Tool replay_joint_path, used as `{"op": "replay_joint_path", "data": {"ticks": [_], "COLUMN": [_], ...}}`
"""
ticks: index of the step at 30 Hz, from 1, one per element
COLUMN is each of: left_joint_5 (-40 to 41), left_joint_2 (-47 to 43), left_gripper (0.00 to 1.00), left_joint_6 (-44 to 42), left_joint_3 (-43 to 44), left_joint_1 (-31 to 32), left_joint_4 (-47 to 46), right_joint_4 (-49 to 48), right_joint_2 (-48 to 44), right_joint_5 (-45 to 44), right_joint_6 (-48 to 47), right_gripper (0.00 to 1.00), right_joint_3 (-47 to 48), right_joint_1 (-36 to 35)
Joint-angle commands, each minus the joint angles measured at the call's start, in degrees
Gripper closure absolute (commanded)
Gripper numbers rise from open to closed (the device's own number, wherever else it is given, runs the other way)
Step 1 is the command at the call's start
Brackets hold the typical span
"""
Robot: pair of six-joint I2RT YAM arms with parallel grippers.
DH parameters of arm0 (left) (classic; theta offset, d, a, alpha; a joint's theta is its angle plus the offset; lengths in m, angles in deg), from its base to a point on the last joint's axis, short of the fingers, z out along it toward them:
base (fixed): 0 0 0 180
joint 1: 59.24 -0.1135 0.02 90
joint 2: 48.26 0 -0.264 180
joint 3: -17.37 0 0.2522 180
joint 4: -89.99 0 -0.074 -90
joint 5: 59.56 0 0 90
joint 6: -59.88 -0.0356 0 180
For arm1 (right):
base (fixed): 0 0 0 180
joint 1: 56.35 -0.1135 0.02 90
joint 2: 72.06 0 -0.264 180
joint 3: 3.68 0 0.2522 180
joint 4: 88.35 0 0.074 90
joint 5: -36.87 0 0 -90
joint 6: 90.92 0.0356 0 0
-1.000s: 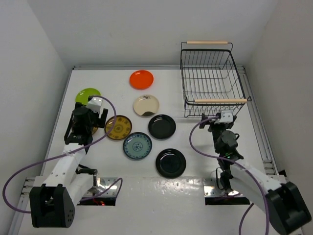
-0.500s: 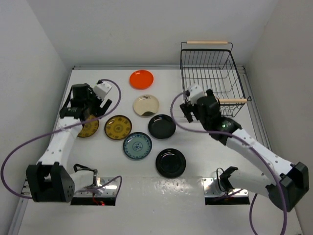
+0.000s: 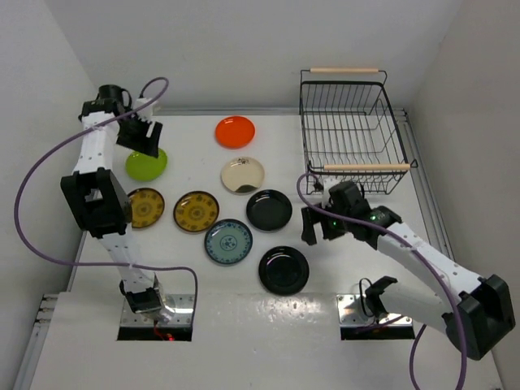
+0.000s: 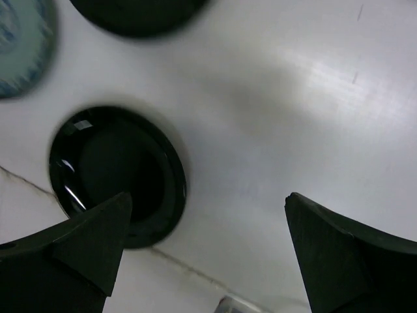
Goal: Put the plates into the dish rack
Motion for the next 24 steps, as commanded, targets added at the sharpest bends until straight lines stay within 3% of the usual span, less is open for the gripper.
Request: {"op": "replay_joint_path", "data": {"ticks": [1,2,5,9,14,18,20,21,24], "left_joint_5": [-5.95,-4.46,1.0,1.0,6.44,5.84,5.84,5.84,5.84], "left_joint_2": [-4.27,-7.26,-15.54,-18.27,-20.47,-21.88,-22.5,-22.5,-23.11], "left_gripper": [0.22,0.22,0.21,0.21,0.21,0.19,0.19,0.19,0.19], "left_joint_6": [8.64,10.14,13.57,17.35,17.36,17.36,17.36,17.36,17.36], "left_joint_3": [-4.27,-11.71,-20.71,-25.12,-28.48,-30.76,-30.77,-30.77,-30.77], "left_joint_1": [-3.02,-3.02,0.49,1.81,3.39,3.4,3.92,3.93,4.45], "left_joint_4": [-2.89,-7.16,-16.66,-19.77,-21.52,-22.75,-22.76,-23.28,-23.29], "right_joint_4": [-0.21,-2.31,-6.8,-14.62,-21.04,-25.61,-24.75,-23.78,-15.8], "right_joint_2": [-2.31,-1.61,2.07,5.95,10.08,12.28,13.86,14.04,10.03], "right_joint_5": [2.95,2.95,4.88,13.12,14.73,15.96,16.31,15.96,13.34], "right_joint_6": [9.6,10.13,11.72,12.59,13.65,14.36,13.66,13.39,9.01], "right_gripper": [0.0,0.02,0.11,0.28,0.5,0.69,0.95,1.0,1.0], "right_joint_3": [-7.14,-8.64,-13.39,-18.13,-21.92,-24.03,-23.25,-21.85,-16.93], "right_joint_1": [-0.81,-0.9,-0.82,-3.09,-3.36,-3.71,-3.89,-3.89,-5.02]}}
